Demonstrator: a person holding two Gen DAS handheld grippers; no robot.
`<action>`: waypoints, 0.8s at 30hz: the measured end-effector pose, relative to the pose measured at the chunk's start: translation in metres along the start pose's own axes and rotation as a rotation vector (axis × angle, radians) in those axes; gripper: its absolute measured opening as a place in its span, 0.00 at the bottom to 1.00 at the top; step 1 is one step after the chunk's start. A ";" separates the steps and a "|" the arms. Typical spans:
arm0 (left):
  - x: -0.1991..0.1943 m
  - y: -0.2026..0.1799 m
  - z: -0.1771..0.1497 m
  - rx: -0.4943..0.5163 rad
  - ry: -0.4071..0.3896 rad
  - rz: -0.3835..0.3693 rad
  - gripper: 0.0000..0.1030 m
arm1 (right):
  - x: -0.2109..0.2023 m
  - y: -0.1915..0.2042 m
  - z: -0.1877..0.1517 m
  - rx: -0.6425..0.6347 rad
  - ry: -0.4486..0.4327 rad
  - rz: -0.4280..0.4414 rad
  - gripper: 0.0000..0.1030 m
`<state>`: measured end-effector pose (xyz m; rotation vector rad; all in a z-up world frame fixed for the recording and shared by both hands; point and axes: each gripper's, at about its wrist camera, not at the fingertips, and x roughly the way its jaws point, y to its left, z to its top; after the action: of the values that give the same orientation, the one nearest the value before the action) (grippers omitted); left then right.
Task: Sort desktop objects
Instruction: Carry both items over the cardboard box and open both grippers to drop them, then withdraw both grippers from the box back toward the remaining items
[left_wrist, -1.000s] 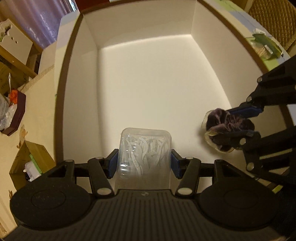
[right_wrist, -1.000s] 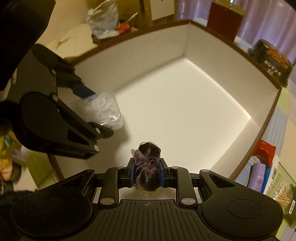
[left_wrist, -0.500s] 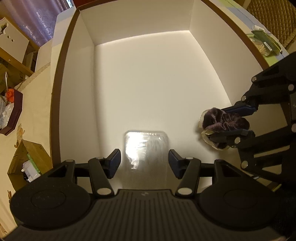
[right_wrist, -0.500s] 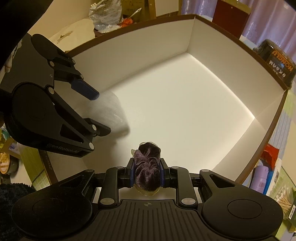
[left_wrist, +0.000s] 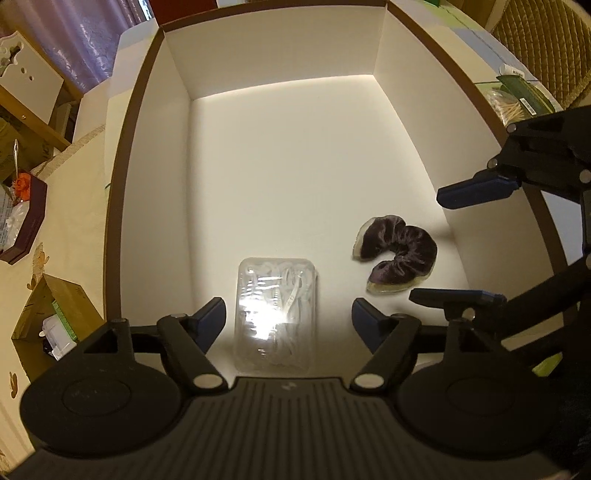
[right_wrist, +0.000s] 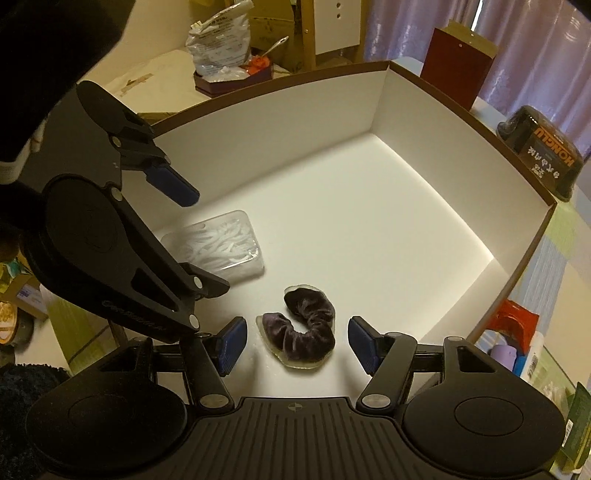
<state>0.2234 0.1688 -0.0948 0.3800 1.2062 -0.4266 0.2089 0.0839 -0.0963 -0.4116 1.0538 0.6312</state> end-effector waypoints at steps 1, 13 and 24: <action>-0.002 0.000 0.000 -0.004 -0.003 0.002 0.71 | -0.004 0.003 -0.002 0.002 -0.002 0.000 0.62; -0.018 0.002 0.000 -0.031 -0.048 0.050 0.83 | -0.037 0.005 -0.016 0.034 -0.061 0.019 0.62; -0.044 -0.015 -0.010 -0.079 -0.087 0.095 0.83 | -0.075 0.007 -0.032 0.017 -0.141 0.046 0.62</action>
<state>0.1949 0.1654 -0.0569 0.3457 1.1119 -0.3098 0.1574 0.0491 -0.0438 -0.3237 0.9363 0.6821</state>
